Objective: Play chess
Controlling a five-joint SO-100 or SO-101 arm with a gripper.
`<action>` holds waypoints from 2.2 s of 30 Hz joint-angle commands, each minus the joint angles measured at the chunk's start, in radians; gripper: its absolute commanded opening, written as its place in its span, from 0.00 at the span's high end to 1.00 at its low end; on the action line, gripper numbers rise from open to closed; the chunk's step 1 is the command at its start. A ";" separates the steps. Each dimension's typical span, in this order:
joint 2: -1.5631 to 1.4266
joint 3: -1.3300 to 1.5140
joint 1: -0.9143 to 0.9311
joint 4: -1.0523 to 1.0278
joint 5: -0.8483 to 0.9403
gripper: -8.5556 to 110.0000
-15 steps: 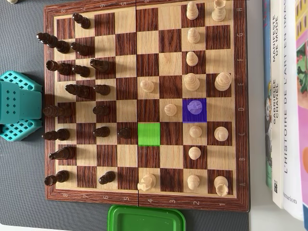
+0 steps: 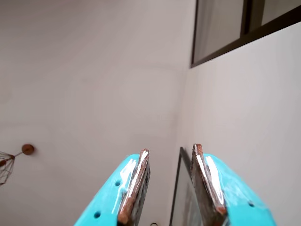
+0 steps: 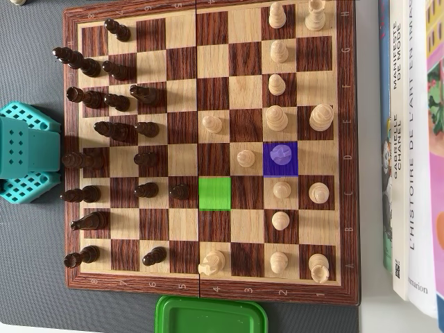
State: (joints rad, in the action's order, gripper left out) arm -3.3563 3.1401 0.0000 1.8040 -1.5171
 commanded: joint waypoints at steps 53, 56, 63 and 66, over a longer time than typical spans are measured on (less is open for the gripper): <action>0.009 0.020 -0.009 -0.002 0.003 0.81; 0.009 0.020 -0.006 -0.003 0.003 0.81; 0.011 0.020 0.000 -0.029 0.005 0.81; 0.009 0.009 0.000 -0.095 0.002 0.81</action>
State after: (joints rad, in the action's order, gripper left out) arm -3.3563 3.1401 -0.0061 1.7625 -1.5171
